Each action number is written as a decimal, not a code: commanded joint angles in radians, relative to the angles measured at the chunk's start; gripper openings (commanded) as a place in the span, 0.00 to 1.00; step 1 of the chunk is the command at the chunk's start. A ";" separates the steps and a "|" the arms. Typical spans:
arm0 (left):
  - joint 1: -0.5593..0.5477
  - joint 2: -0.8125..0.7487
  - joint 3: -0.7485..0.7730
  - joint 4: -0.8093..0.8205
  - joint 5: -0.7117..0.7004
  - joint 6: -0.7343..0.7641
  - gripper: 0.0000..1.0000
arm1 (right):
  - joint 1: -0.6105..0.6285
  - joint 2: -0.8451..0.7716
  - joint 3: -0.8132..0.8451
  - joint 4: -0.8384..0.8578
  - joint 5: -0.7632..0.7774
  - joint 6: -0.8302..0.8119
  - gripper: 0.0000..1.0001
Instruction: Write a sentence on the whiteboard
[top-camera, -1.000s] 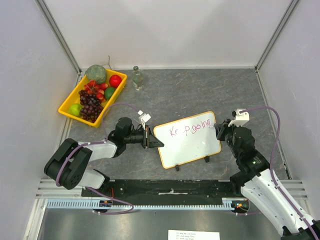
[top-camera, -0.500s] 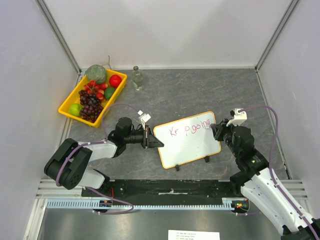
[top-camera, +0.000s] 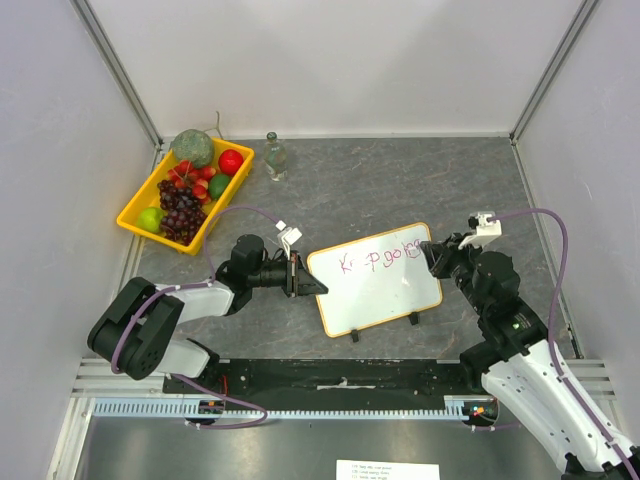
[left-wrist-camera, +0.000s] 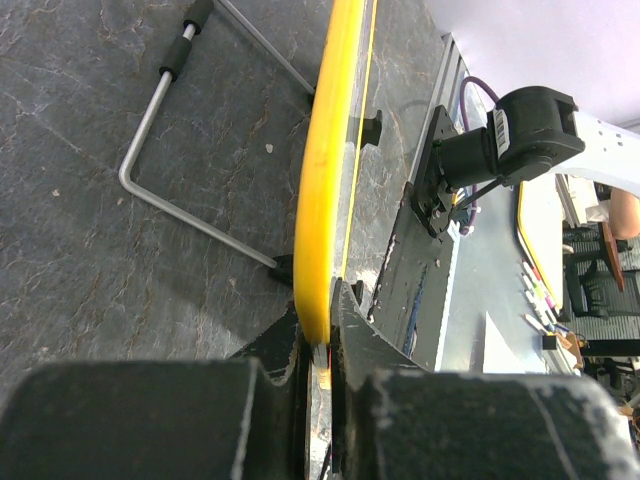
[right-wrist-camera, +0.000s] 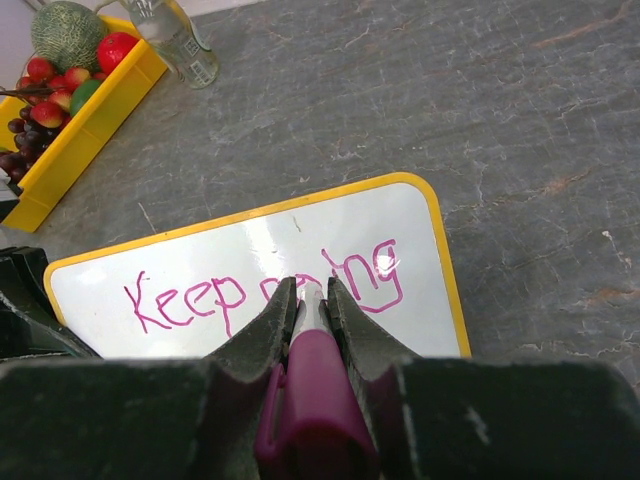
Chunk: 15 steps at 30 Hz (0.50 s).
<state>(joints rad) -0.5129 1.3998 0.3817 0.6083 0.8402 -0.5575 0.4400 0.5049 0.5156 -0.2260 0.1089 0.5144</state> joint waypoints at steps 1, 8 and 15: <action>-0.003 0.007 -0.017 -0.087 -0.115 0.134 0.02 | -0.004 -0.003 0.038 0.016 -0.028 0.004 0.00; -0.001 0.007 -0.017 -0.087 -0.115 0.134 0.02 | -0.004 -0.012 0.026 0.022 -0.054 -0.008 0.00; -0.001 0.005 -0.017 -0.088 -0.115 0.134 0.02 | -0.003 -0.025 0.017 0.016 -0.063 -0.028 0.00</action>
<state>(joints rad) -0.5129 1.3994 0.3817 0.6079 0.8402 -0.5568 0.4400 0.4908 0.5167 -0.2272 0.0628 0.5053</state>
